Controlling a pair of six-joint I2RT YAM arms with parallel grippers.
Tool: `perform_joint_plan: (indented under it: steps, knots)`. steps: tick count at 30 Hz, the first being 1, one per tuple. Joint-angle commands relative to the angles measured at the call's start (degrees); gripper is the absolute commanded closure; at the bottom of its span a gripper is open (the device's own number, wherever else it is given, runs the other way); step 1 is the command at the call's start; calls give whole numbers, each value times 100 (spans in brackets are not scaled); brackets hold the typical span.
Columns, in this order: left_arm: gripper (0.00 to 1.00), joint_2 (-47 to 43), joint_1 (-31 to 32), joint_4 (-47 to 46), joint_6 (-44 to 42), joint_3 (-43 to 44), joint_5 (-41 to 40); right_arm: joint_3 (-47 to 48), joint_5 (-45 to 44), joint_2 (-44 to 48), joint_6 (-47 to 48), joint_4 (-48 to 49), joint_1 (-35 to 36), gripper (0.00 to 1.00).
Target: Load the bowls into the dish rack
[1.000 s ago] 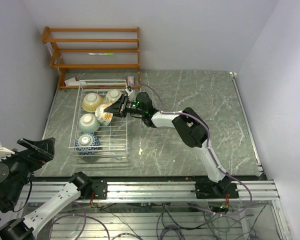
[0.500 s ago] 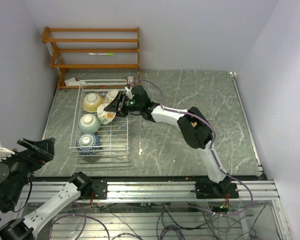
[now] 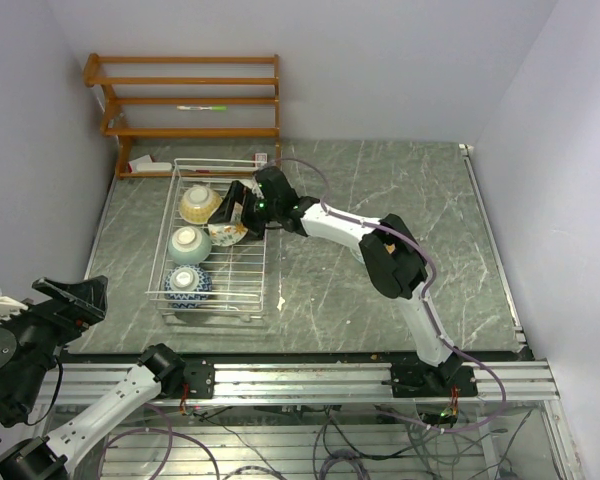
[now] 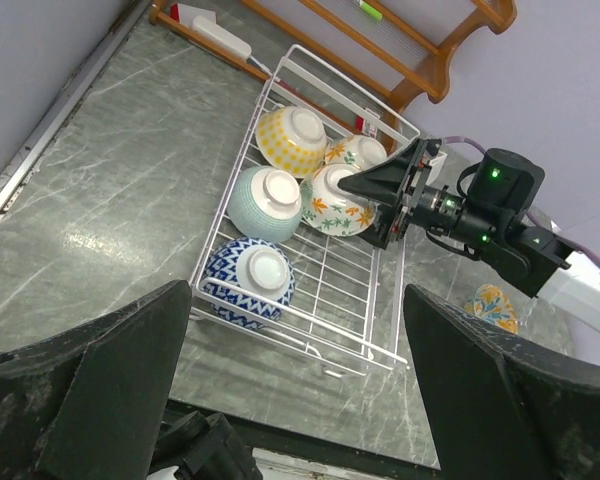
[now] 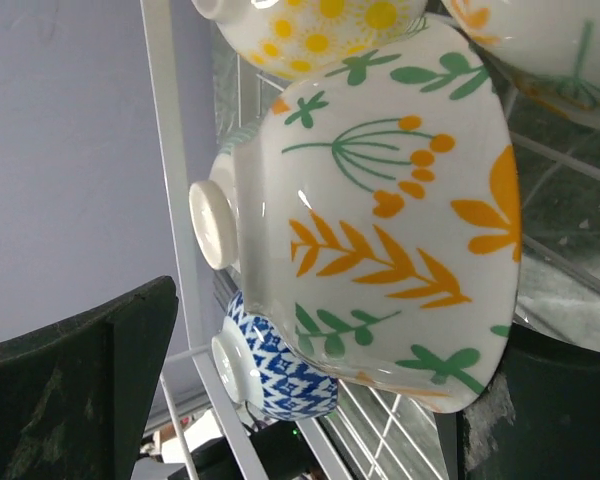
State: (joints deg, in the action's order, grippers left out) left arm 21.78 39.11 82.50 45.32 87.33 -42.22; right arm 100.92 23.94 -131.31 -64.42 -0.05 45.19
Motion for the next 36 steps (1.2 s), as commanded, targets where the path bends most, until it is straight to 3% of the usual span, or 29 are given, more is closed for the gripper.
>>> perform_joint_plan:
  steps: [1, 23, 30, 36]
  knots:
    - [1, -30, 60, -182, -107, 100, -152, 463, -566, 101, 280, -679, -82, 0]
    - [1, -161, 162, -23, -33, 132, -331, 1731, -1768, -471, 934, -3393, 99, 0]
    - [1, -195, 201, 10, 4, 83, -313, 1377, -1893, -426, 1240, -3527, 118, 0]
    - [1, -205, 210, 4, 18, 83, -322, 1919, -2240, -711, 1820, -4202, 223, 0]
